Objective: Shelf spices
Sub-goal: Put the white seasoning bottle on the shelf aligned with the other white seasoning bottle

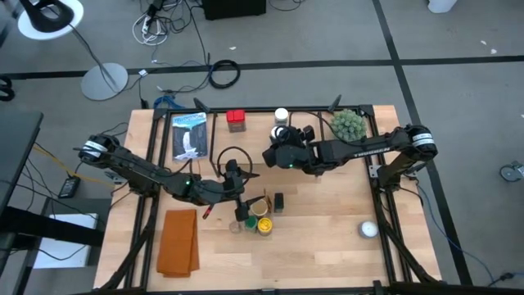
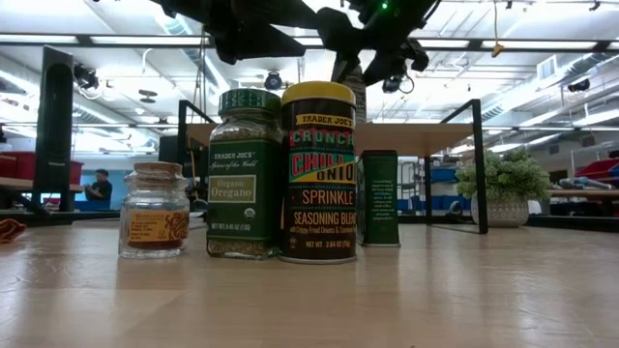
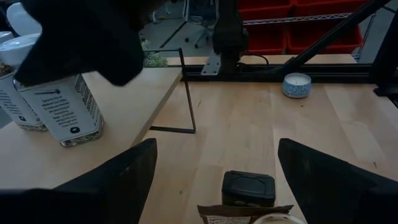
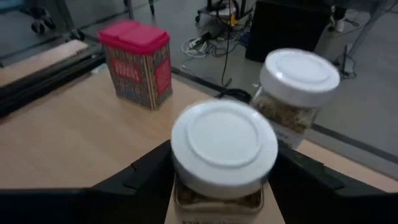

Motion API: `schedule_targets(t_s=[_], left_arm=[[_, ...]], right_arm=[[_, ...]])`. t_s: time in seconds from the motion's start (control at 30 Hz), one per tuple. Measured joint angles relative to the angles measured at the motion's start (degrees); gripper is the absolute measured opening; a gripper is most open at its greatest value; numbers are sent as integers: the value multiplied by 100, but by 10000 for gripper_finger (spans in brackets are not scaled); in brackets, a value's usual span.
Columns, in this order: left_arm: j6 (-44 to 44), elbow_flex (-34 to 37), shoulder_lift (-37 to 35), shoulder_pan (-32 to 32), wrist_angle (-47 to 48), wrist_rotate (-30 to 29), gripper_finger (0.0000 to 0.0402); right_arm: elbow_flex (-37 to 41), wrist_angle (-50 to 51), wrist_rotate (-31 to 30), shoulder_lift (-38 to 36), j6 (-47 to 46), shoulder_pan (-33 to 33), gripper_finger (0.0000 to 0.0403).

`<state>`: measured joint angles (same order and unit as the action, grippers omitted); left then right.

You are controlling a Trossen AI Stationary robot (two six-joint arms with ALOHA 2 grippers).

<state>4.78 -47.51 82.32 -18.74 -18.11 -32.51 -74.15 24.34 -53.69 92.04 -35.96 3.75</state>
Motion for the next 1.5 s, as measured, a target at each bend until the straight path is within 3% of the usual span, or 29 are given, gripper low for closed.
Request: schedule_targets(t_s=[0.47, 0.6, 0.9, 1.07, 1.37, 1.5], left_arm=[[-302, -4, 2, 0, -40, -95, 339], [-309, -4, 2, 2, -180, -179, 339], [-265, -7, 132, 189, -661, 526, 339], [-271, -7, 179, 500, -751, 558, 333], [187, -52, 177, 1262, -783, 1399, 242], [318, -52, 177, 1538, -821, 1446, 207]], right_arm=[[0, 54, -398, -910, 325, 469, 233], [0, 583, -398, -1160, 123, 637, 232], [0, 3322, -28, -1631, -1812, 1177, 219], [24, 4537, -37, -1665, -3002, 1754, 210], [296, 5717, -115, -1672, -4795, 2967, 186], [547, 5850, -593, -1672, -5560, 3504, 176]])
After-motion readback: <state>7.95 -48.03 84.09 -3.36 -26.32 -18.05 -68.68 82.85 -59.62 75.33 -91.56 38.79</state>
